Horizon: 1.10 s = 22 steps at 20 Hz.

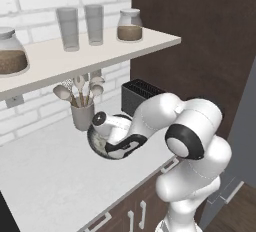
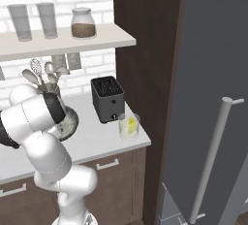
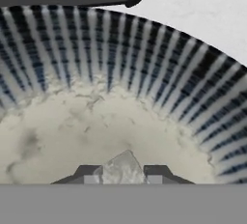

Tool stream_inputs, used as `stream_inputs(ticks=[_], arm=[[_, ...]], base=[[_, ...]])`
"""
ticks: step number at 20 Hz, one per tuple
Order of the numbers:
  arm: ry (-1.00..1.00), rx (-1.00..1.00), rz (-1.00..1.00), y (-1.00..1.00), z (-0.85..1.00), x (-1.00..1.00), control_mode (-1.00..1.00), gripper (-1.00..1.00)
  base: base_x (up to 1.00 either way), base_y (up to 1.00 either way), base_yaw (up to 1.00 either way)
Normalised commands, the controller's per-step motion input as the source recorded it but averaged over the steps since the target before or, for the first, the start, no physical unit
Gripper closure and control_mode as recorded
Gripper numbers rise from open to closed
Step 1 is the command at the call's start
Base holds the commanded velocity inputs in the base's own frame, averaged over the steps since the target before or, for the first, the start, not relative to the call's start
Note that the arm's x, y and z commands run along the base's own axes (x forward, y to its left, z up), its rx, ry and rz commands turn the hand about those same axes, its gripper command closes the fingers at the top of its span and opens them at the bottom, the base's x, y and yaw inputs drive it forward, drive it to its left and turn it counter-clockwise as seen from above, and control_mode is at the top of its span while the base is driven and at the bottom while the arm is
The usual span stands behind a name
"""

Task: Grab a lemon wedge from the fridge and one ice cube from the ice bowl, and put them in the glass of lemonade.

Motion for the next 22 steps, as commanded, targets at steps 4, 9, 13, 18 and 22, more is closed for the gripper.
stream_inputs(ticks=[4, 9, 13, 18, 22], arm=[[0.09, 0.01, 0.00, -0.03, 0.04, 0.03, -1.00, 1.00], [0.14, 0.02, -0.01, 0.00, 0.47, 0.00, -1.00, 1.00], [0.03, 0.00, 0.00, 0.00, 0.72, -0.01, -1.00, 1.00], [0.00, 0.00, 0.00, 0.00, 0.68, -0.05, -1.00, 1.00], [0.00, 0.00, -0.04, -0.03, 0.41, -0.43, -1.00, 1.00]], base=[[0.00, 0.00, 0.00], [0.00, 0.00, 0.00], [0.00, 0.00, 0.00], [0.00, 0.00, 0.00], [0.00, 0.00, 0.00]])
